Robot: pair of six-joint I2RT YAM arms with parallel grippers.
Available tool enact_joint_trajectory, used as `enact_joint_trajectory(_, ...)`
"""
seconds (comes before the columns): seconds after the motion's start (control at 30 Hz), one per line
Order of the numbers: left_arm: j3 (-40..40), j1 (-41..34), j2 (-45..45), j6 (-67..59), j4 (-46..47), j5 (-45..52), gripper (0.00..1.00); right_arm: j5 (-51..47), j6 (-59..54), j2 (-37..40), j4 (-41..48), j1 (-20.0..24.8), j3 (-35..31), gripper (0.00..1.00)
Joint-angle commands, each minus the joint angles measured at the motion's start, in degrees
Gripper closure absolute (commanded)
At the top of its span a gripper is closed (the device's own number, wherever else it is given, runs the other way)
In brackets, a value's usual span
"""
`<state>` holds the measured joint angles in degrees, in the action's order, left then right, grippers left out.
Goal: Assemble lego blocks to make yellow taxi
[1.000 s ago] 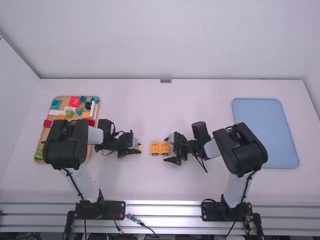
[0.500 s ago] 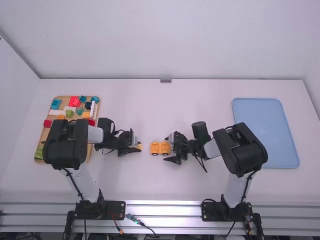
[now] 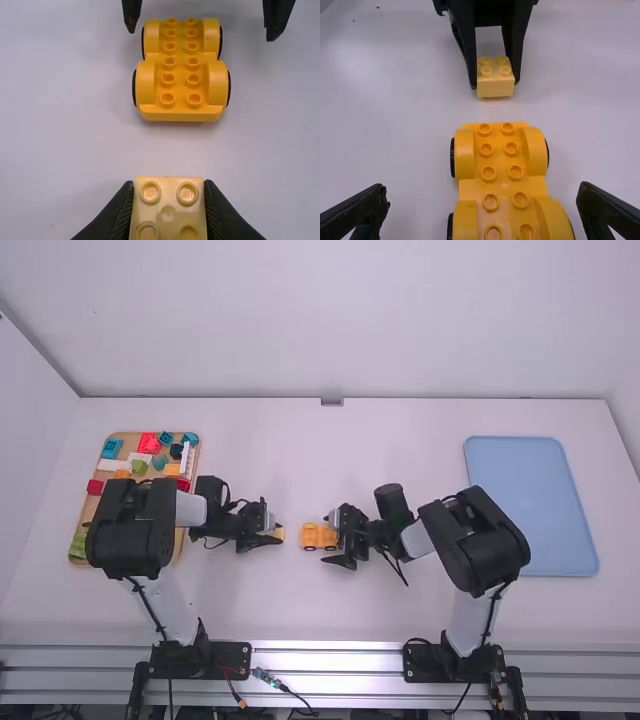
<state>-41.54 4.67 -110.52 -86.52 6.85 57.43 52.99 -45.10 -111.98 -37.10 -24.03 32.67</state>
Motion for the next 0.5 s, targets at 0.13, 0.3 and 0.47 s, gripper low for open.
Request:
enact_joint_trajectory(0.13,-0.9,-0.2,-1.3,0.2,0.2,4.3,0.95,-0.3,-0.2,-1.0,-0.1,0.1,1.0,0.01)
enact_joint_trajectory(0.3,-0.9,-0.1,-1.3,0.2,0.2,4.5,0.98,1.6,-0.3,-5.9,-0.1,0.1,4.2,0.01)
enact_joint_trajectory(0.47,-0.9,-0.2,-1.3,0.2,0.3,4.5,0.98,7.5,-0.5,-9.8,0.0,1.3,6.9,0.0)
